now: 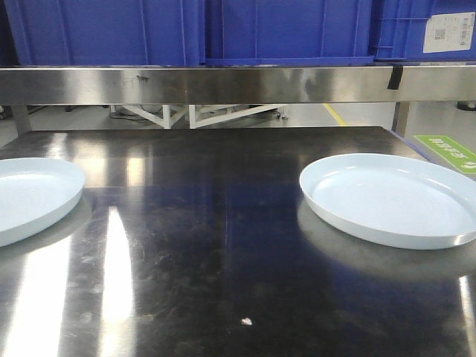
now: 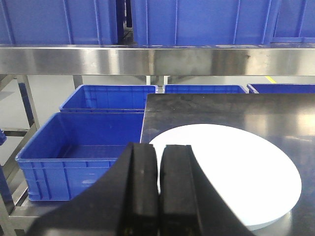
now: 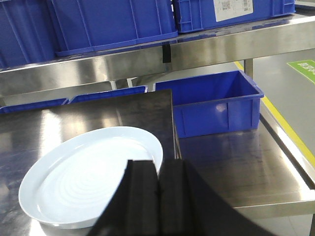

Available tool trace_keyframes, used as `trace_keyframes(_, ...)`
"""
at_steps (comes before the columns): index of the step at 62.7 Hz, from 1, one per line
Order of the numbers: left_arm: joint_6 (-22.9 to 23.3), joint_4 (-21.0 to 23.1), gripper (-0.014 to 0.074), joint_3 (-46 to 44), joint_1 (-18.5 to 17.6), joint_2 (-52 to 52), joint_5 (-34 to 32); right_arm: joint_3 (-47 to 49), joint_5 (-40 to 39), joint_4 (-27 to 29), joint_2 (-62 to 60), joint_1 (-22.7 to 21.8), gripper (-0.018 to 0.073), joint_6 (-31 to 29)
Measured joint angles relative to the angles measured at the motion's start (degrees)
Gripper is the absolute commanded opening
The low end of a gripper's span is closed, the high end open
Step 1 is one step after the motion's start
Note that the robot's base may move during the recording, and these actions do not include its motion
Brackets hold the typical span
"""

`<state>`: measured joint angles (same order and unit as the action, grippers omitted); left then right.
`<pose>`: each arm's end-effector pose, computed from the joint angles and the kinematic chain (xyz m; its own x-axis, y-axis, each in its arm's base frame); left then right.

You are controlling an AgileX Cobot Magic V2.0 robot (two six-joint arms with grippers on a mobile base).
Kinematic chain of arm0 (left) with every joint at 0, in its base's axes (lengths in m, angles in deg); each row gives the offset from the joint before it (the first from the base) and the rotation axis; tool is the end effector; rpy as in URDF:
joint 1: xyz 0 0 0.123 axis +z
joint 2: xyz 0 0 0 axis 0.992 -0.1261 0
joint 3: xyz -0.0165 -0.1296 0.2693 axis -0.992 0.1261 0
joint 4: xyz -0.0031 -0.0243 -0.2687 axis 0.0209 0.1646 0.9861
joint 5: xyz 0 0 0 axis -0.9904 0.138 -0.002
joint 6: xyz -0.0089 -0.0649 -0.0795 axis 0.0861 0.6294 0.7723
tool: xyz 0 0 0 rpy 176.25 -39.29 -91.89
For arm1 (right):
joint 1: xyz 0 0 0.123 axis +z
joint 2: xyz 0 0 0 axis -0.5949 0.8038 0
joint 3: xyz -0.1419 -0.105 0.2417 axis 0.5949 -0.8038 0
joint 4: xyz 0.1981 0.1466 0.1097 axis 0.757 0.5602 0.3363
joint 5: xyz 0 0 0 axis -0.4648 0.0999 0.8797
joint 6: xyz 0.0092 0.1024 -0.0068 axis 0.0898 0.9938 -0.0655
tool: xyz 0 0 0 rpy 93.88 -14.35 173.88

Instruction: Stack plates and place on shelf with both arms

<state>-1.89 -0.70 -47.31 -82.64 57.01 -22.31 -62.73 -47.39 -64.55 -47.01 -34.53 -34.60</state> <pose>0.0723 0.0005 0.1976 -0.0488 -0.0258 -0.9985 -0.0066 0.9997 -0.0255 0.0727 0.0033 0.1946 -0.0364 0.2147 -0.9760 -0.0350 0.9758 0.2159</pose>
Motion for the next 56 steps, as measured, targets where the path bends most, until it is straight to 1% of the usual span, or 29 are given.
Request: trace_keyframes(56, 0.0, 0.0, 0.0087, 0.0, 0.0, 0.0, 0.0, 0.0, 0.0, 0.0, 0.0, 0.0, 0.0055, 0.0)
